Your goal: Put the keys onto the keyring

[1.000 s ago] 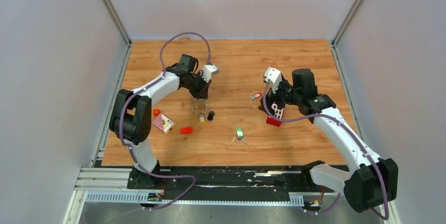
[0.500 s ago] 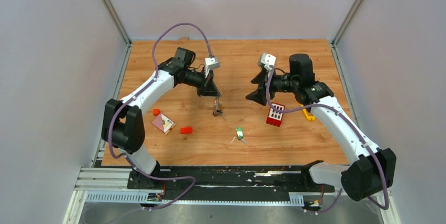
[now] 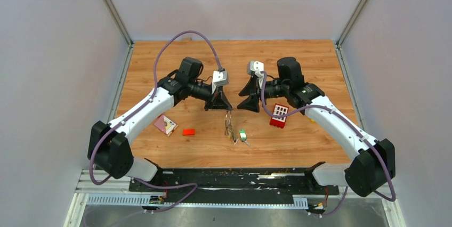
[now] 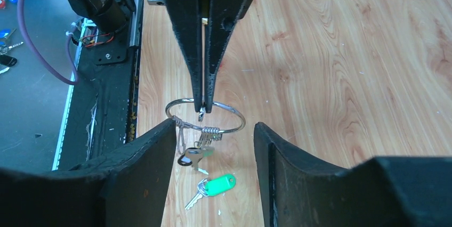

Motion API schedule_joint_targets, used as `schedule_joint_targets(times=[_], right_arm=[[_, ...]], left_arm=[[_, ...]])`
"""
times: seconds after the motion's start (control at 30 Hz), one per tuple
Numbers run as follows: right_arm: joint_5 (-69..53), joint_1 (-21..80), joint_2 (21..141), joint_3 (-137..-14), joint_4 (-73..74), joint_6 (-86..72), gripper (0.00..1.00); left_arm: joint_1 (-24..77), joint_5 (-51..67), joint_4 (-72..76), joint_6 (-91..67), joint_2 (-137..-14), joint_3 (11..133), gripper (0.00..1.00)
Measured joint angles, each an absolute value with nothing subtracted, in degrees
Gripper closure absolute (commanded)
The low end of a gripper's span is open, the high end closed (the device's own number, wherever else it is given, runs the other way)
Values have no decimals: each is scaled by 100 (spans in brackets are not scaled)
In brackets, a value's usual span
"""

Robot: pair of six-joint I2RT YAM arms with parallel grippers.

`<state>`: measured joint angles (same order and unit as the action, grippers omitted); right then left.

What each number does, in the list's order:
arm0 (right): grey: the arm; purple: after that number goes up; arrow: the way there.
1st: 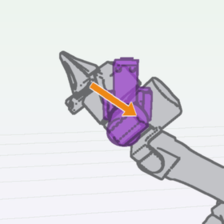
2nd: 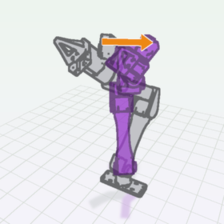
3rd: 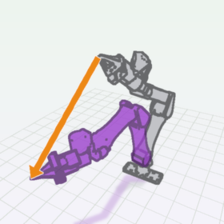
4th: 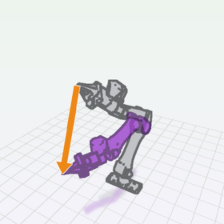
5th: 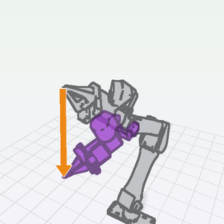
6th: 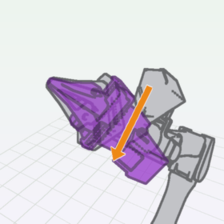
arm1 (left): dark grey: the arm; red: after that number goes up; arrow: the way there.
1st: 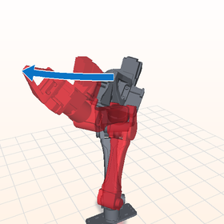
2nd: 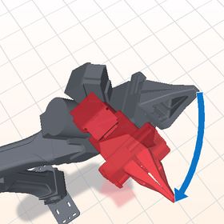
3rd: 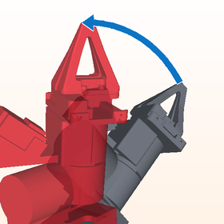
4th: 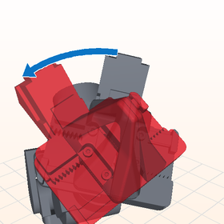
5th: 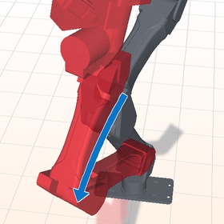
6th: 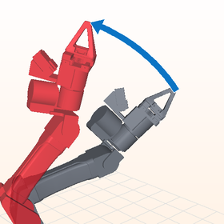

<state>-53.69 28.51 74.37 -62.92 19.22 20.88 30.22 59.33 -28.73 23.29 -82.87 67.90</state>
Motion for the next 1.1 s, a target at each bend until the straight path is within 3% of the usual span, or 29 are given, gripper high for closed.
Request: schedule_joint_targets(times=[0.47,1.1], right_arm=[[-5717,2943,7762,-6219,1806,1933,54],[-5717,3035,7970,-6219,1796,1911,77]], left_arm=[[3203,5520,-2075,1977,-7909,6337,100],[3326,5382,-1890,1940,-7841,6250,100]])
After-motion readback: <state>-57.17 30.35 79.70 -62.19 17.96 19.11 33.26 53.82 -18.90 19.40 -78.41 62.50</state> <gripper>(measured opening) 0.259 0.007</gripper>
